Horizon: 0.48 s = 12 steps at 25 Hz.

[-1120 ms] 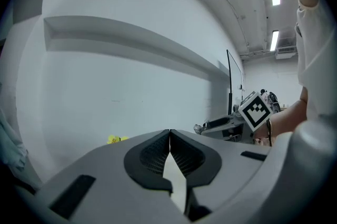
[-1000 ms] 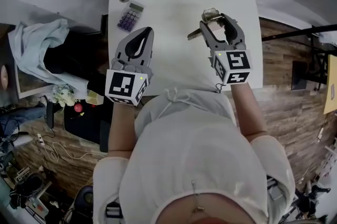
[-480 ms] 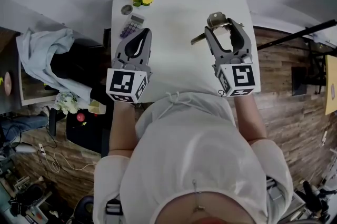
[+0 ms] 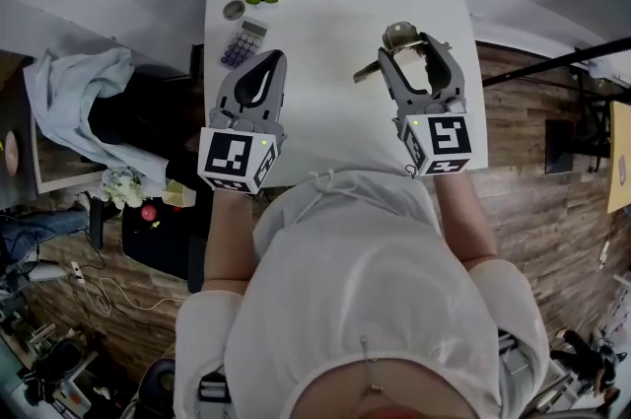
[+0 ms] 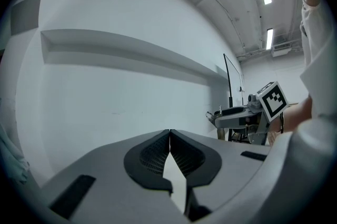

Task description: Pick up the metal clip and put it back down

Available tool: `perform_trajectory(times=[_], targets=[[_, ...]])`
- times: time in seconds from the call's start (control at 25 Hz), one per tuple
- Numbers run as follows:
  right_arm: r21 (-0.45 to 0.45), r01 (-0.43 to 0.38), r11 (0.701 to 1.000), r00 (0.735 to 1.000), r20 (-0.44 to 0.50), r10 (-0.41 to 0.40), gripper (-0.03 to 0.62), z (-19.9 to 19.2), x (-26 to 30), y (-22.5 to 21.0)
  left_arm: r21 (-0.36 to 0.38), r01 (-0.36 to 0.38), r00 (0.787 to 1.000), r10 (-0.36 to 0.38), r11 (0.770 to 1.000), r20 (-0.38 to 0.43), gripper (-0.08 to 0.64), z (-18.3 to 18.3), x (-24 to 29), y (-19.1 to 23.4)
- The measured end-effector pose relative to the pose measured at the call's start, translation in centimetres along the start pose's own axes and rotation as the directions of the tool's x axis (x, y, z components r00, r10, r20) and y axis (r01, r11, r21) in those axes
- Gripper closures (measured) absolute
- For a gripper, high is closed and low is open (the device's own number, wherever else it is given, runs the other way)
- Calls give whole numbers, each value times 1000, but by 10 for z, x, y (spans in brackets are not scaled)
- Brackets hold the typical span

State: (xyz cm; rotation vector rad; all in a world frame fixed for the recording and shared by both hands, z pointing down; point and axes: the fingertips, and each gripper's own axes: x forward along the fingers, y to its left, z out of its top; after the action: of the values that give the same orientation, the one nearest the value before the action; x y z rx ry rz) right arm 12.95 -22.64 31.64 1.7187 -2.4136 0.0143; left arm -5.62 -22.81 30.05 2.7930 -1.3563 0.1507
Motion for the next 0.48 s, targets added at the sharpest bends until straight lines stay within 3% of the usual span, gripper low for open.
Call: perform_trajectory(times=[0.24,0.48], targets=[[32,-28,999,994,-105,32,299,-43,26,7,-33,3,1000,-3,999,-14,541,-14,4,2],[83,-66,994,969,-231,83,299,-94,58,23,-74,-9,999,6,997,-40,541,-32,8,12]])
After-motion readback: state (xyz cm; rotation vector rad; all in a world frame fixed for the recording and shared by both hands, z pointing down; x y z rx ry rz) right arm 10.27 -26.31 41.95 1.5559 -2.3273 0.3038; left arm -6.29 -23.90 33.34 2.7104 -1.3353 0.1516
